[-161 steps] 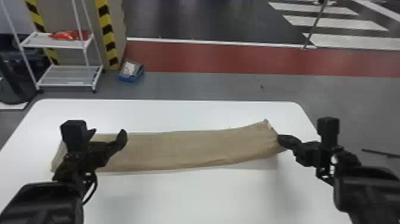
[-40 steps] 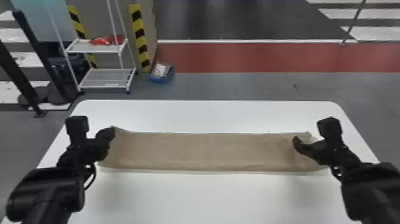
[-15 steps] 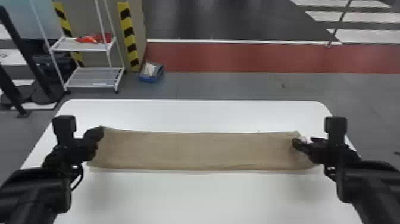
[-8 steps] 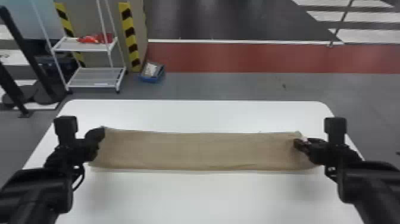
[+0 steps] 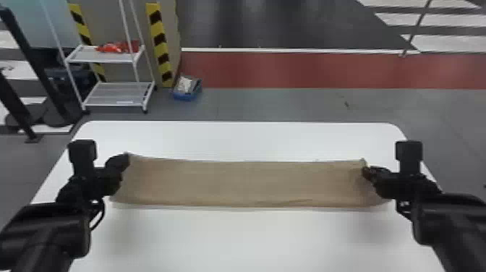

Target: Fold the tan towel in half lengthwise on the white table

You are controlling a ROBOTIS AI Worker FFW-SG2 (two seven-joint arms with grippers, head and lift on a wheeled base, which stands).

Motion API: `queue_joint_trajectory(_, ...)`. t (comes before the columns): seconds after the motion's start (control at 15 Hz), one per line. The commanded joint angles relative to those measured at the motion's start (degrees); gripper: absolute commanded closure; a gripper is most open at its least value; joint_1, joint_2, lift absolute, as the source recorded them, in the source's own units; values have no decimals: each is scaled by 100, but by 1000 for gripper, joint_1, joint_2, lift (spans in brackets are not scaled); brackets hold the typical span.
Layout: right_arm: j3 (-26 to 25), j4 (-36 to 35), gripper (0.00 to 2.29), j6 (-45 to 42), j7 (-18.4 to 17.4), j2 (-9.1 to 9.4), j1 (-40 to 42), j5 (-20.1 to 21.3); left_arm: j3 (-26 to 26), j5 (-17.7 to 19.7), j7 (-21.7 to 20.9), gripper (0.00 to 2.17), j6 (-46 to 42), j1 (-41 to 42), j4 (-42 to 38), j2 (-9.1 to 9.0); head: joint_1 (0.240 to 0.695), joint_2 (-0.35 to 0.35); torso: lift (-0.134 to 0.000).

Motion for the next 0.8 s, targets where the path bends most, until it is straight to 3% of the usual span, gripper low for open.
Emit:
queue_joint_trajectory(0.0, 9, -21, 1312, 21, 11, 0, 0, 9, 9, 0, 0, 1443, 0, -5, -2, 0, 695, -16, -57)
queue_joint_trajectory(0.07, 9, -48, 1484, 21, 28, 0, 0, 9, 9, 0, 0, 1443, 0, -5, -2, 9, 695, -16, -57)
queue_joint_trajectory(0.33, 0, -522, 1504, 179, 90, 26, 211, -8, 18, 9, 0, 1443, 53, -22, -20, 9, 695, -12, -57)
queue_joint_trajectory(0.53, -18, -1665, 1504, 882, 90, 44, 755, -26, 79, 18, 0, 1443, 140, -22, -64, 0, 695, -7, -57)
queue_joint_trajectory(0.73, -360, -2930, 1504, 1832, 283, 53, 1265, -193, 88, 44, 0, 1447, 316, 48, -301, 0, 695, -2, -57)
